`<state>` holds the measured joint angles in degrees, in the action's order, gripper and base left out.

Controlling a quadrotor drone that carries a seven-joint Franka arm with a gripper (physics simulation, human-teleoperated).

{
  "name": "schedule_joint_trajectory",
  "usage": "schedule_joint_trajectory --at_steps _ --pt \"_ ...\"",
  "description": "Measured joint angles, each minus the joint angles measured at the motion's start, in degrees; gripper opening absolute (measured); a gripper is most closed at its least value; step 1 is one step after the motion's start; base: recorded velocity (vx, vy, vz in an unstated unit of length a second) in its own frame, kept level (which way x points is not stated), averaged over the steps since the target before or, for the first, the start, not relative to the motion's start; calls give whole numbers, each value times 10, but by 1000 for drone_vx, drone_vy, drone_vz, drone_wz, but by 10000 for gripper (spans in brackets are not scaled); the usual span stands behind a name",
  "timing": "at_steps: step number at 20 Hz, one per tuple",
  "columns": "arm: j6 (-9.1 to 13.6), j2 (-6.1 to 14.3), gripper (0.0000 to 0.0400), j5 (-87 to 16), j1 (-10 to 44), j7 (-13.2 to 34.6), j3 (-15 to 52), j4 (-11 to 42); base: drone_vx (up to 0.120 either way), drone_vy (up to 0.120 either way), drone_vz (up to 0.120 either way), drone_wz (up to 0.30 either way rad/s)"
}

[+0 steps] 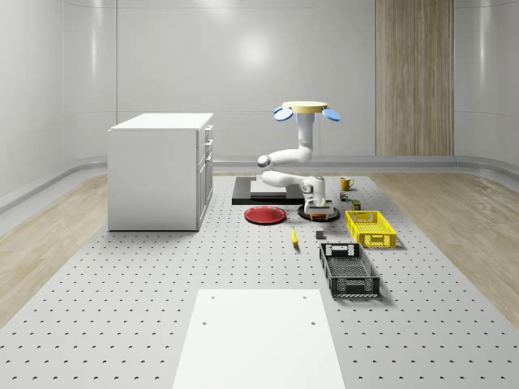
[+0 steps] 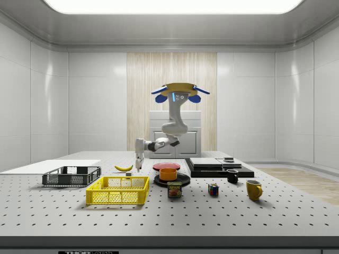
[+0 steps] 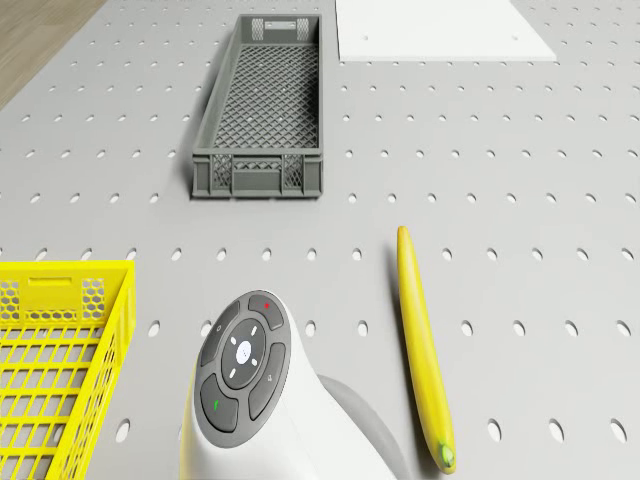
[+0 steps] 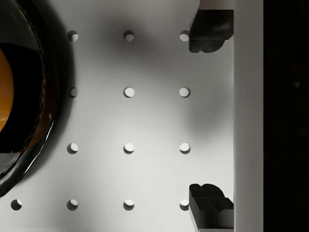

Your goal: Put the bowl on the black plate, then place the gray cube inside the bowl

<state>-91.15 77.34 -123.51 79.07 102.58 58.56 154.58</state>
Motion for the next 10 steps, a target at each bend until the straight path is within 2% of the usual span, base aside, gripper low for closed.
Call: schedule_joint_trajectory --at_steps 10 --pt "4 -5 400 -3 -3 -2 -1 0 120 0 0 0"
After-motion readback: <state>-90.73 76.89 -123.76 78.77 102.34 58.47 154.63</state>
